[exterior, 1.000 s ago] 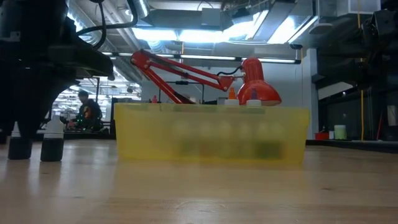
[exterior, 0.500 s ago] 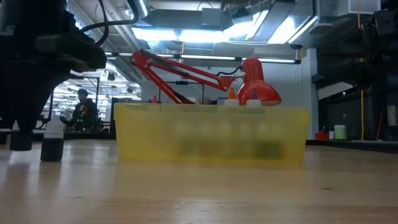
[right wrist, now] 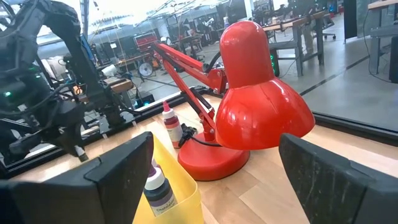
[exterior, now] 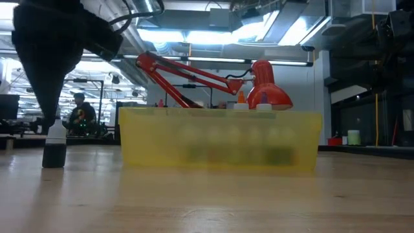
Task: Pick & Place food coloring
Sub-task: Put the small black food bottle into the yellow bin
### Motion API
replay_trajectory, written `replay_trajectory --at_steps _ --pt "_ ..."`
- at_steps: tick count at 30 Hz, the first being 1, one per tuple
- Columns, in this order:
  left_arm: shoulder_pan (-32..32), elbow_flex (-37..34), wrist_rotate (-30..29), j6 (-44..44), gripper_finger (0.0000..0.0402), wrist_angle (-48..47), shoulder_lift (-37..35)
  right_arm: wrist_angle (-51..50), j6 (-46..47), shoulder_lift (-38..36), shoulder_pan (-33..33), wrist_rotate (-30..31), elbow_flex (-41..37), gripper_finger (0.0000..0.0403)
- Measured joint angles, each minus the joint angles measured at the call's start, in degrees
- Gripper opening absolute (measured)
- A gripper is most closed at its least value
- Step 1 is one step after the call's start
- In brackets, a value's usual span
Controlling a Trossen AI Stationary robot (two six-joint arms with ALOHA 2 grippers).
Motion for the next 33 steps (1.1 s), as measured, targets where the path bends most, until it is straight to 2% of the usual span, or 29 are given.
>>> replay_trajectory --at_steps 8,15,22,33 --pt "3.74 -0.54 1.12 17.87 0.0063 -1.1 -4.01 0.0 -0.09 0.0 -0.01 0.0 -0.01 0.0347" --pt "6.51 3.63 0.8 30.47 0.0063 -9.63 -4.21 0.0 0.03 0.0 -0.02 0.0 0.0 0.0347" --pt "8.79 12.29 0.36 36.17 0.0063 -15.01 -1.47 0.0 -0.08 0.0 0.0 0.0 0.0 0.0347" --pt "12.05 32.64 0.45 41.86 0.0063 -20.48 11.29 -0.01 -0.05 0.0 0.0 0.0 0.0 0.0347"
